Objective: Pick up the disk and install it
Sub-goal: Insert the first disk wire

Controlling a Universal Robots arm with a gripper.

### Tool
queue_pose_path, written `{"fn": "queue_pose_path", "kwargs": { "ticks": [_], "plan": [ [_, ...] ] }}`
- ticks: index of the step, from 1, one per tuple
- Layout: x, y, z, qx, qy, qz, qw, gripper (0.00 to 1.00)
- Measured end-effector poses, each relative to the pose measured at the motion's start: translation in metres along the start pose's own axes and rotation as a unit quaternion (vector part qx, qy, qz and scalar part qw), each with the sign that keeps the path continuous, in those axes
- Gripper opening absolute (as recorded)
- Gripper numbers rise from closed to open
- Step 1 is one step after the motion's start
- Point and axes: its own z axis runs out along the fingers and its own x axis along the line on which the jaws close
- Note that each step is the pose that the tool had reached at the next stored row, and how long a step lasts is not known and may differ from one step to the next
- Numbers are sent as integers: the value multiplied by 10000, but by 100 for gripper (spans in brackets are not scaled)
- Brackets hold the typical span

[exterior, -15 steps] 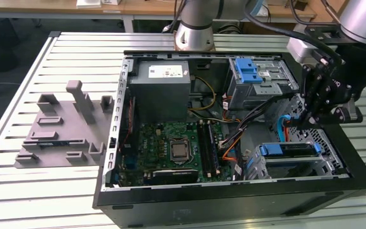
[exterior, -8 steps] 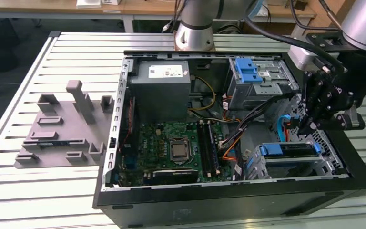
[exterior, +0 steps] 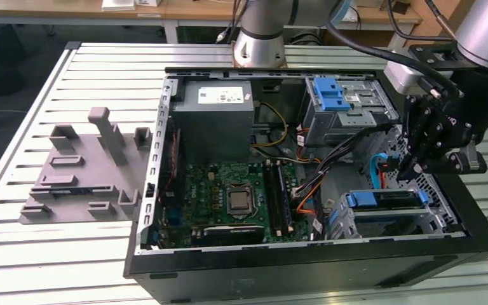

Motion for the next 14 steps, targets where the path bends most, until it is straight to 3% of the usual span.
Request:
{"fn": "queue_pose_path", "kwargs": {
  "ticks": [5,11,14],
  "plan": [
    [36,0,9,-27,1,-1,10000,16],
    [64,-6,43,-155,5,15,9999,16],
    [88,-8,76,-179,6,35,9998,16]
  ]
}}
